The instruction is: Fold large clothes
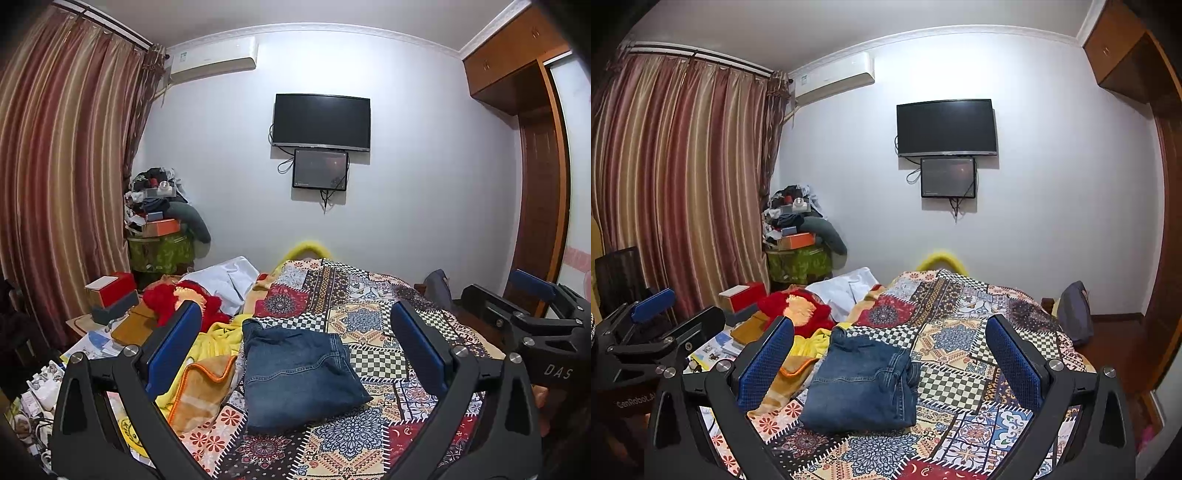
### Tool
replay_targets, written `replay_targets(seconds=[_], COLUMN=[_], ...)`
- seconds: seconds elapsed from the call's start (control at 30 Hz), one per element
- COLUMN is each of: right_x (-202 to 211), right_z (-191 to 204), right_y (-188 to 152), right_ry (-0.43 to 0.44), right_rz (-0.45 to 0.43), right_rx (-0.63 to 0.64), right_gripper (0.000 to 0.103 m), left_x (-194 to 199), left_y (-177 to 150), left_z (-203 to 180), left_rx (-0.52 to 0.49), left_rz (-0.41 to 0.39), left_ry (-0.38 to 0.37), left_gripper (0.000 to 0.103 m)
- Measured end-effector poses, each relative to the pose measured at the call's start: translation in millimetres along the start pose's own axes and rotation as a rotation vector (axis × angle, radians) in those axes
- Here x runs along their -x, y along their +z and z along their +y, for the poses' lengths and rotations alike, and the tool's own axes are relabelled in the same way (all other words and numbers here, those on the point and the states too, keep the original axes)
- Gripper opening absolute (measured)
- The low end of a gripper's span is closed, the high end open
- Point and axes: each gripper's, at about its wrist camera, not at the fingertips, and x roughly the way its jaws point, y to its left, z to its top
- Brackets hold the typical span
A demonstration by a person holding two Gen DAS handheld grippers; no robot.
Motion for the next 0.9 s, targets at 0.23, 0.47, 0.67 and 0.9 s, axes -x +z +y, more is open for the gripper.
replay_targets(seconds=[0.23,0.47,0.67,0.9], right_x=[0.1,0.4,0.9,0.3], right_z=[-1.7,-2.4,-2.4,-0.4], right_y=[0.4,0.0,0.5,2.6], right_ry=[0.003,0.004,0.001,-0.004], right_rz=[0.005,0.006,0.002,-0.001], right_rx=[-0.01,-0.013,-0.014,-0.018], right_gripper=[0.103,0.103,0.103,0.103], left_x=[-0.4,-0.7,-0.7,0.1], left_y=[-0.3,-0.7,-1.1,-2.1], left_z=[0.2,0.2,-2.0,-6.0], left_rx=[0.0,0.005,0.005,0.002], left_rz=[0.0,0.0,-0.001,-0.002], left_ry=[-0.001,-0.006,-0.009,-0.003], left_gripper=[0.103,0.103,0.103,0.103])
